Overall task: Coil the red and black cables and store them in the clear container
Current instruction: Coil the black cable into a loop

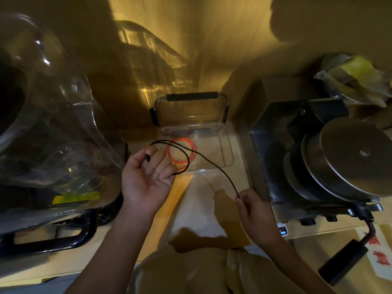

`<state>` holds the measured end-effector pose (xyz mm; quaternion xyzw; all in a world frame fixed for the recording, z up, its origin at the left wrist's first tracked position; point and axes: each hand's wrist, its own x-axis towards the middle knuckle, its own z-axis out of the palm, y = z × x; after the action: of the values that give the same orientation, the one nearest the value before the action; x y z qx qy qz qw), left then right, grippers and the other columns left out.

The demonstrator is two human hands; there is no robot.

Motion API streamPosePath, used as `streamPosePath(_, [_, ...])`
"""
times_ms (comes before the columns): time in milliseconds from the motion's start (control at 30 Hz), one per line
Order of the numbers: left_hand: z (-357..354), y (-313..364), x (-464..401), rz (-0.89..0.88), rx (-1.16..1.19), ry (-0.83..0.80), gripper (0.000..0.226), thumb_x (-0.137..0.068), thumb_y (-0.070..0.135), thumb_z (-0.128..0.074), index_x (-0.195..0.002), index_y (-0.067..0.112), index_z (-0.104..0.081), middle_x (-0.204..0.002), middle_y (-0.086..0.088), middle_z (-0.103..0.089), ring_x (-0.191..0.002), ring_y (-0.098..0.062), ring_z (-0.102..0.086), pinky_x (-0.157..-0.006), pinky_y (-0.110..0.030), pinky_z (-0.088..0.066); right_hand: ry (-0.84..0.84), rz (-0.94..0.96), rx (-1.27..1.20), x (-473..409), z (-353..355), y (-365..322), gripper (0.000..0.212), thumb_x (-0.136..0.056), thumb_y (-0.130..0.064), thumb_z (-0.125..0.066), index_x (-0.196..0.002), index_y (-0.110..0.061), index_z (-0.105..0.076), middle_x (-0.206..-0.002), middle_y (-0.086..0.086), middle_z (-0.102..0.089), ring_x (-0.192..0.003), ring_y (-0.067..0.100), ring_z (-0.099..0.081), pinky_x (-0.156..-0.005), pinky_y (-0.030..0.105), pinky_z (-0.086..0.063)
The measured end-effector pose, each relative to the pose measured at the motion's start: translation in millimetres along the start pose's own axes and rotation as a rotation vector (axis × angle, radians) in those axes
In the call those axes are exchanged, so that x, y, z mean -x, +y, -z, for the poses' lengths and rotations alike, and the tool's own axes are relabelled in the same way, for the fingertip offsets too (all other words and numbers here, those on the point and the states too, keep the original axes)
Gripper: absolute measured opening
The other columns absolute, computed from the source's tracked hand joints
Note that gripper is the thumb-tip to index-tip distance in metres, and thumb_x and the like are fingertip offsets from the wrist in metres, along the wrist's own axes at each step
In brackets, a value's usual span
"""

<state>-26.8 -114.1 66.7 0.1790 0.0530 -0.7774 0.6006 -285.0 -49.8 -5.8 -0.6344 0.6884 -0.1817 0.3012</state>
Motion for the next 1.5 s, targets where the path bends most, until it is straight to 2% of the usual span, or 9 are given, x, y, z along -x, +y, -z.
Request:
streamPosePath(267, [-0.3,-1.7,-2.4,-0.025,-0.171,-0.007,0.028,-0.099,0.027,-0.034,-0.084,0.016,-0.055,-0.054,0.007,-0.033,-0.051,-0.009,-0.028,-0.057,-0.024,-0.034,-0.150,0.271,0.109,12.1,29.6,-37.8,0.012,-0.093,-0.031,-0.052,-0.097,-0.030,-0.063,-0.084,-0.015,-0.063,-0.075,0.003,-0.059,-0.065,0.024,-0.049])
streamPosePath(433, [6.2,-1.1,-2.6,0.032,-0.237,-0.032,0.025,-0.098,0.026,-0.036,-0.086,0.016,-0.055,-0.052,0.006,-0.034,-0.048,-0.009,-0.032,-0.056,-0.024,-0.038,-0.176,0.401,0.115,19.9,51.9,-65.1,0.006,-0.090,-0.033,-0.053,-0.087,-0.033,-0.058,-0.074,-0.018,-0.052,-0.068,0.003,-0.052,-0.060,0.032,-0.049])
streamPosePath(700, [7.5,-7.0,1.5,0.091,-0.356,-0.032,0.035,-0.099,0.026,-0.029,-0.088,0.013,-0.060,-0.047,0.005,-0.035,-0.042,-0.009,-0.033,-0.051,-0.025,-0.035,-0.209,0.488,0.009,23.1,67.3,-84.3,0.010,-0.090,-0.027,-0.059,-0.081,-0.027,-0.062,-0.071,-0.011,-0.053,-0.069,0.006,-0.053,-0.061,0.034,-0.047])
streamPosePath(833, [7.9,-15.3,2.6,0.099,-0.547,-0.050,0.031,-0.098,0.025,-0.034,-0.092,0.010,-0.061,-0.051,0.005,-0.034,-0.044,-0.009,-0.032,-0.052,-0.026,-0.035,-0.239,0.523,-0.012,22.3,67.0,-89.8,0.014,-0.094,-0.029,-0.055,-0.082,-0.026,-0.062,-0.073,-0.008,-0.054,-0.072,0.008,-0.054,-0.063,0.035,-0.047])
streamPosePath(967, [14.2,-25.8,5.2,0.126,-0.799,-0.069,0.035,-0.102,0.025,-0.031,-0.097,0.009,-0.062,-0.060,0.000,-0.042,-0.053,-0.014,-0.039,-0.058,-0.029,-0.042,-0.233,0.559,-0.024,18.2,66.0,-97.9,0.016,-0.096,-0.031,-0.054,-0.085,-0.024,-0.063,-0.073,-0.008,-0.055,-0.072,0.007,-0.054,-0.063,0.033,-0.047])
streamPosePath(1167, [4.6,-37.3,18.6,0.237,-1.143,-0.126,0.036,-0.105,0.020,-0.030,-0.104,-0.003,-0.057,-0.073,-0.013,-0.058,-0.064,-0.018,-0.059,-0.058,-0.021,-0.047,-0.186,0.510,-0.063,14.2,65.2,-101.6,0.016,-0.094,-0.037,-0.057,-0.092,-0.029,-0.070,-0.073,-0.013,-0.059,-0.070,0.003,-0.054,-0.061,0.027,-0.047])
streamPosePath(1300, [3.2,-40.7,24.3,0.320,-1.256,-0.226,0.035,-0.106,0.021,-0.032,-0.101,-0.003,-0.057,-0.081,-0.021,-0.063,-0.078,-0.031,-0.064,-0.076,-0.035,-0.050,-0.117,0.443,-0.077,11.8,64.5,-99.2,0.012,-0.089,-0.037,-0.063,-0.087,-0.031,-0.073,-0.074,-0.014,-0.062,-0.070,0.002,-0.058,-0.062,0.020,-0.047])
streamPosePath(1400, [3.3,-44.1,29.8,0.362,-1.304,-0.258,0.032,-0.105,0.022,-0.034,-0.096,0.001,-0.057,-0.073,-0.016,-0.062,-0.071,-0.026,-0.062,-0.071,-0.032,-0.049,-0.079,0.408,-0.081,10.9,62.7,-96.4,0.009,-0.086,-0.037,-0.066,-0.083,-0.031,-0.072,-0.075,-0.016,-0.064,-0.070,0.001,-0.060,-0.063,0.019,-0.048])
streamPosePath(1500, [6.9,-48.4,32.7,0.359,-1.352,-0.224,0.033,-0.104,0.026,-0.036,-0.097,0.004,-0.059,-0.064,-0.020,-0.053,-0.062,-0.028,-0.054,-0.066,-0.031,-0.047,-0.040,0.348,-0.089,9.7,61.4,-93.6,0.018,-0.083,-0.047,-0.064,-0.076,-0.030,-0.068,-0.070,-0.016,-0.062,-0.069,0.003,-0.060,-0.060,0.024,-0.049])
